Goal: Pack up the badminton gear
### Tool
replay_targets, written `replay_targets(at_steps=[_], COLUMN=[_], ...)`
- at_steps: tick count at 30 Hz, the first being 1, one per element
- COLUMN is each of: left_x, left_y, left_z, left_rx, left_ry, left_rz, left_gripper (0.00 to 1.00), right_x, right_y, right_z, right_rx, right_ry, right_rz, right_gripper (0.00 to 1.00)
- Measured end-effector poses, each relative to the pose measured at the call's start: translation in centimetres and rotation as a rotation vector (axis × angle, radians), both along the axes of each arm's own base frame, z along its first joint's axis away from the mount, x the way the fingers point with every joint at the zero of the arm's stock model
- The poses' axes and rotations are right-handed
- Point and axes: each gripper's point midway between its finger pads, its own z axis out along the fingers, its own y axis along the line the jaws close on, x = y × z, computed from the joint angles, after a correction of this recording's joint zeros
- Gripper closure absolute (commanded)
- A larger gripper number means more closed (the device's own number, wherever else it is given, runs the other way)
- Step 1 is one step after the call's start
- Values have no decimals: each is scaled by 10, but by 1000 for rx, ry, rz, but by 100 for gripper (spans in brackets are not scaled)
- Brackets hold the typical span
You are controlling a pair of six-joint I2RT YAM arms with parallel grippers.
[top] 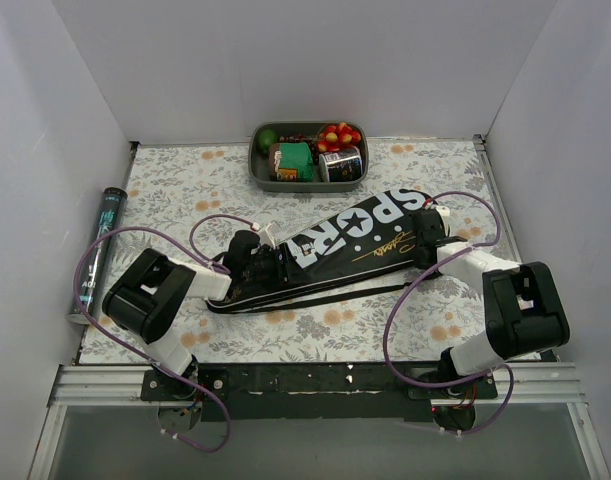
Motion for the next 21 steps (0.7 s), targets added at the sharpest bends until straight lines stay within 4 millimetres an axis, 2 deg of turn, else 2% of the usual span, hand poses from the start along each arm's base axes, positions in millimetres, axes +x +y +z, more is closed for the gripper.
replay_targets(at_steps=[4,8,21], left_x=[0,0,0], left_y=[0,0,0], left_z=[0,0,0], left_rx=[-1,-2,-1], left_ry=[-3,-3,-5], left_rz=[-1,-3,-4], left_gripper=[55,55,55], right_x=[3,5,6], right_y=[0,1,3], right_z=[0,-1,-2], right_rx=[1,2,11], right_ry=[-11,-16,-16], right_rz=[-2,-2,5], right_gripper=[82,99,99])
